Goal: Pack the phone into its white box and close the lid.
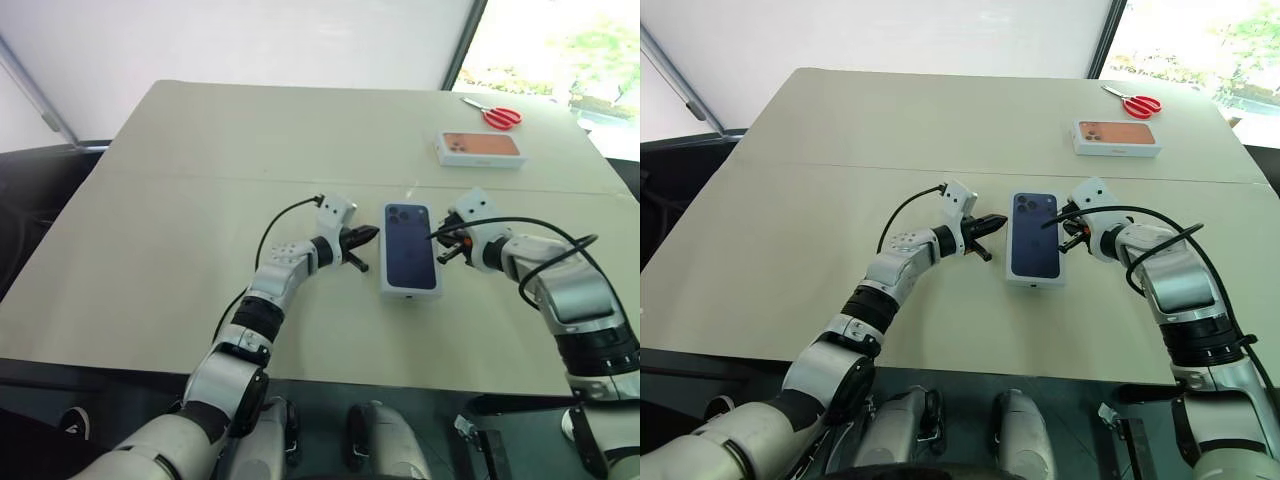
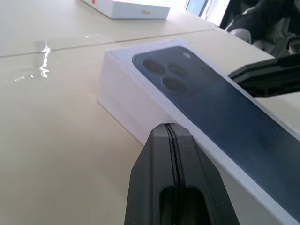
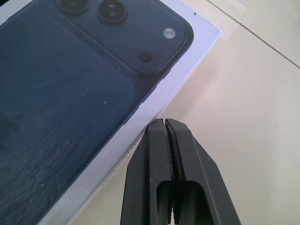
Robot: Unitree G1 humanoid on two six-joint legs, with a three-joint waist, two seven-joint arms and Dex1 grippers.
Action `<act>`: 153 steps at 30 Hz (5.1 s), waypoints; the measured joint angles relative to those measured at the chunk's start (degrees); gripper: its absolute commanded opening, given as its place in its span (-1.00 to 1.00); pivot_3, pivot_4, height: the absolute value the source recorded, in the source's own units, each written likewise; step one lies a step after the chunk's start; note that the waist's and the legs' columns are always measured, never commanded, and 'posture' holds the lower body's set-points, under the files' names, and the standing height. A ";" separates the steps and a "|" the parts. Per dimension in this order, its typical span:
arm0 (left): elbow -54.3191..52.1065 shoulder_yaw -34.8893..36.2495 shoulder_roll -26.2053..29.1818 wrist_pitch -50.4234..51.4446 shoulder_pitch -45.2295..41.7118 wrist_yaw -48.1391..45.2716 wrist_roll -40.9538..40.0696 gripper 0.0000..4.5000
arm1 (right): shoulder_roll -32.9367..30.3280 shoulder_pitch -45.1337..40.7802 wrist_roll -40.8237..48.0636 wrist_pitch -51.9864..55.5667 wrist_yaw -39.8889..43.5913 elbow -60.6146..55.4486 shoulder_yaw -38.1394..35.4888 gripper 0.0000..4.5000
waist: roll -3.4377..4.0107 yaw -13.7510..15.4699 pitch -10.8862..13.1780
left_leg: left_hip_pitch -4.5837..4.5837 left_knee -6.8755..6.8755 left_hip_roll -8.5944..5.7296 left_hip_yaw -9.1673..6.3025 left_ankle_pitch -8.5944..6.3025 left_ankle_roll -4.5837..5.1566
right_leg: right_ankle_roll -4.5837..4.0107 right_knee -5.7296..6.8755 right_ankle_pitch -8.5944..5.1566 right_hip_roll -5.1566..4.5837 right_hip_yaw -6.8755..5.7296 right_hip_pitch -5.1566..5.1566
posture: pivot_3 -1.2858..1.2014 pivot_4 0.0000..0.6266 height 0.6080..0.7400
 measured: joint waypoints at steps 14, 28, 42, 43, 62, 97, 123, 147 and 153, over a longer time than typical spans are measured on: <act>0.86 0.79 0.28 -2.09 -0.29 0.43 1.03 -1.00 | 2.45 -2.72 -3.05 -1.38 -1.44 2.72 0.36 -0.97 | 0.00 -0.10 0.00 | 0.00 0.02 0.00 0.01 0.00 -0.01 | 0.00 0.02 0.00 0.01 0.00 0.00 | 0.03 -0.52 0.97; 7.55 2.11 -1.98 -6.39 -4.20 1.81 1.58 -1.00 | 3.64 -4.47 -4.95 -2.20 -1.90 5.28 0.53 -0.97 | 0.00 -0.07 0.00 | 0.00 0.07 0.00 0.01 -0.01 0.01 | 0.00 0.04 0.00 0.01 0.00 0.01 | 0.03 -0.52 0.97; 3.64 3.08 -1.29 -5.83 -3.48 2.08 1.52 -1.00 | 3.59 -4.31 -6.04 -2.08 -0.75 4.91 0.83 -0.97 | 0.01 -0.23 0.00 | 0.00 0.07 0.01 0.01 0.00 0.00 | 0.00 0.07 0.00 0.03 0.00 0.01 | 0.03 -0.52 0.97; 2.53 2.90 -0.81 -4.97 -2.80 1.90 1.55 -1.00 | 3.05 -3.68 -6.13 -1.95 -0.31 4.42 1.08 -0.97 | 0.01 -0.20 0.00 | 0.00 0.07 0.01 0.01 0.00 0.00 | 0.00 0.06 0.00 0.03 0.00 0.00 | 0.03 -0.52 0.97; -23.52 -5.92 5.72 19.20 13.13 -8.63 -2.71 -1.00 | -13.00 6.71 3.09 9.61 16.53 -11.84 0.87 -0.97 | 0.02 0.03 -0.01 | 0.01 0.17 0.01 -0.03 -0.25 0.38 | -0.01 0.05 -0.01 -0.07 0.01 0.06 | 0.03 -0.52 0.97; -16.35 -2.51 4.37 12.85 7.92 -3.42 -1.47 -1.00 | -8.24 -1.38 -0.36 4.45 9.71 -2.09 2.35 -0.97 | 0.02 -0.14 0.00 | 0.00 0.22 -0.01 -0.01 -0.24 0.37 | 0.00 0.08 0.00 -0.10 -0.02 0.04 | 0.03 -0.52 0.97; 10.13 -7.04 0.86 -13.19 -4.14 -17.44 9.98 -1.00 | -3.44 -0.86 -1.39 -1.30 14.83 -1.74 3.76 -0.97 | 0.08 -0.24 -0.46 | 0.08 0.24 -0.07 0.02 -0.38 0.56 | 0.19 -0.08 0.07 -0.19 -0.02 0.20 | 0.03 -0.52 0.97; -26.80 7.16 28.05 10.24 11.11 -20.96 -3.55 1.00 | -4.00 1.66 6.30 -9.49 18.35 0.30 -4.03 0.90 | 0.16 -0.43 -0.40 | 0.03 0.23 -0.13 0.01 -0.23 0.32 | 0.20 -0.05 0.07 -0.25 -0.04 0.15 | 0.03 -0.52 0.97; -30.36 10.62 35.32 10.35 18.21 -22.84 -5.87 1.00 | -4.09 1.18 6.68 -16.91 21.71 3.00 -4.78 0.98 | 0.16 -0.19 -0.39 | 0.02 0.23 -0.14 0.02 -0.22 0.29 | 0.20 -0.07 0.07 -0.27 -0.04 0.16 | 0.03 -0.52 0.97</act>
